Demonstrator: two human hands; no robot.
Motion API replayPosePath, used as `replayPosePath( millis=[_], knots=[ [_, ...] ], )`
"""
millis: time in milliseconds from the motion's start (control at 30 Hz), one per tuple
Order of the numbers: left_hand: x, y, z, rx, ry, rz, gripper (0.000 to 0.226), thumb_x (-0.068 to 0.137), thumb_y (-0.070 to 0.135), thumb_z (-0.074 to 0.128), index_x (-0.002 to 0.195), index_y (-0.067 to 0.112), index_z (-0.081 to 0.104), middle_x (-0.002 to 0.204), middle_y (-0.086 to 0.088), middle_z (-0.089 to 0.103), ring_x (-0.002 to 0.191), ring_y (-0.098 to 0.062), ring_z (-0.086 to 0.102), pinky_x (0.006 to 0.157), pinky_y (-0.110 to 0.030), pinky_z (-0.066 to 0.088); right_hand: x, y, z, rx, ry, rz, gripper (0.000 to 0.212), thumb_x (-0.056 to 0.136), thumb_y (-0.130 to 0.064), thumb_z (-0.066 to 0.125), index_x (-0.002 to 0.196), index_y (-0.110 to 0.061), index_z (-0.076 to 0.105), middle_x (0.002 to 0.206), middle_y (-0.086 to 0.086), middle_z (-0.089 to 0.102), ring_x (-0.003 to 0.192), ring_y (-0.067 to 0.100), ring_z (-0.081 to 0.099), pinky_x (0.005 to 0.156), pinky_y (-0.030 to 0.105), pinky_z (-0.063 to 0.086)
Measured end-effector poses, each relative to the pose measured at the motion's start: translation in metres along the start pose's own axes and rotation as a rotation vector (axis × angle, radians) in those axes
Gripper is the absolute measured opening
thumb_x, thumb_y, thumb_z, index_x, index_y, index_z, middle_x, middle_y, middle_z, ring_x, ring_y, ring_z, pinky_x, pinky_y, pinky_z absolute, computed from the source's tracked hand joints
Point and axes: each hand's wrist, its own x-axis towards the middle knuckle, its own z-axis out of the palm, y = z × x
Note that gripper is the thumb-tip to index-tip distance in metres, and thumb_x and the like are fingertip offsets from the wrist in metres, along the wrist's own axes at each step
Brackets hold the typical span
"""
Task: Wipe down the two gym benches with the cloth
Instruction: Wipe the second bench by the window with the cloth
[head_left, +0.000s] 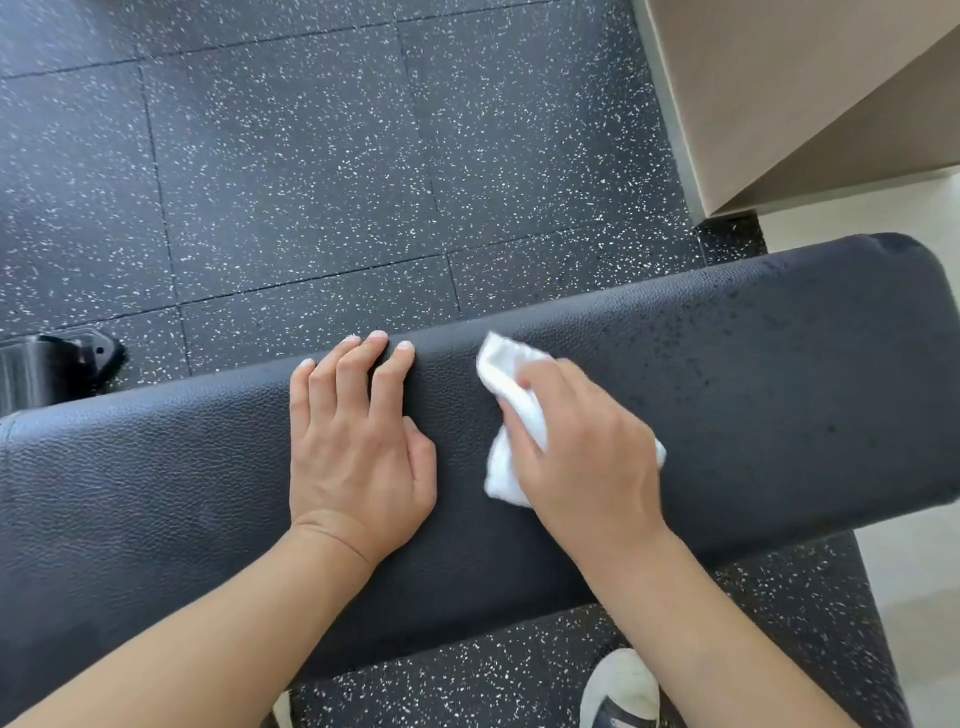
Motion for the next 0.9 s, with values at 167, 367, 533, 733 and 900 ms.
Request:
replayPosePath(
  millis=[167, 367, 533, 733, 900],
  knots=[
    [-0.001, -0.001, 0.002, 0.004, 0.013, 0.003, 0.062, 0.084, 0.024, 0.047, 0.142, 0.006, 0.054, 0.145, -0.018, 0.051, 0.138, -0.043, 0.045, 0.120, -0.063, 0.029, -0.023, 0.018, 0.004, -0.001, 0.084, -0.020, 0.016, 0.097, -0.029, 0.067, 0.095, -0.013, 0.068, 0.080, -0.001, 0.058, 0.064, 0.022, 0.054, 0.053, 0.033, 0.040],
    [-0.001, -0.001, 0.001, 0.000, 0.021, 0.004, 0.060, 0.084, 0.023, 0.047, 0.142, 0.006, 0.054, 0.144, -0.018, 0.052, 0.138, -0.043, 0.046, 0.119, -0.063, 0.030, 0.047, -0.008, 0.025, 0.028, 0.148, 0.153, 0.021, 0.096, -0.036, 0.063, 0.097, -0.015, 0.063, 0.086, -0.001, 0.062, 0.071, 0.024, 0.059, 0.054, 0.033, 0.032],
    [-0.002, 0.001, 0.000, -0.010, 0.023, 0.004, 0.060, 0.085, 0.024, 0.045, 0.142, 0.006, 0.055, 0.144, -0.018, 0.053, 0.137, -0.043, 0.047, 0.120, -0.062, 0.029, 0.052, -0.015, 0.030, 0.017, 0.188, 0.213, 0.021, 0.096, -0.036, 0.063, 0.098, -0.015, 0.062, 0.089, -0.001, 0.062, 0.075, 0.024, 0.060, 0.056, 0.034, 0.034],
    [-0.003, 0.002, -0.002, -0.018, 0.025, -0.004, 0.059, 0.086, 0.023, 0.048, 0.141, 0.005, 0.057, 0.142, -0.018, 0.055, 0.135, -0.043, 0.047, 0.120, -0.062, 0.030, 0.036, -0.016, 0.022, 0.027, 0.161, 0.179, 0.019, 0.098, -0.034, 0.063, 0.100, -0.015, 0.063, 0.090, 0.000, 0.062, 0.078, 0.025, 0.060, 0.059, 0.035, 0.036],
    [-0.003, 0.000, -0.002, -0.029, 0.047, 0.001, 0.060, 0.086, 0.027, 0.044, 0.140, 0.007, 0.058, 0.140, -0.016, 0.056, 0.134, -0.041, 0.047, 0.121, -0.059, 0.030, 0.000, -0.008, 0.016, 0.019, 0.166, 0.193, 0.015, 0.095, -0.030, 0.066, 0.099, -0.017, 0.062, 0.090, -0.004, 0.060, 0.074, 0.022, 0.057, 0.055, 0.031, 0.034]
  ],
)
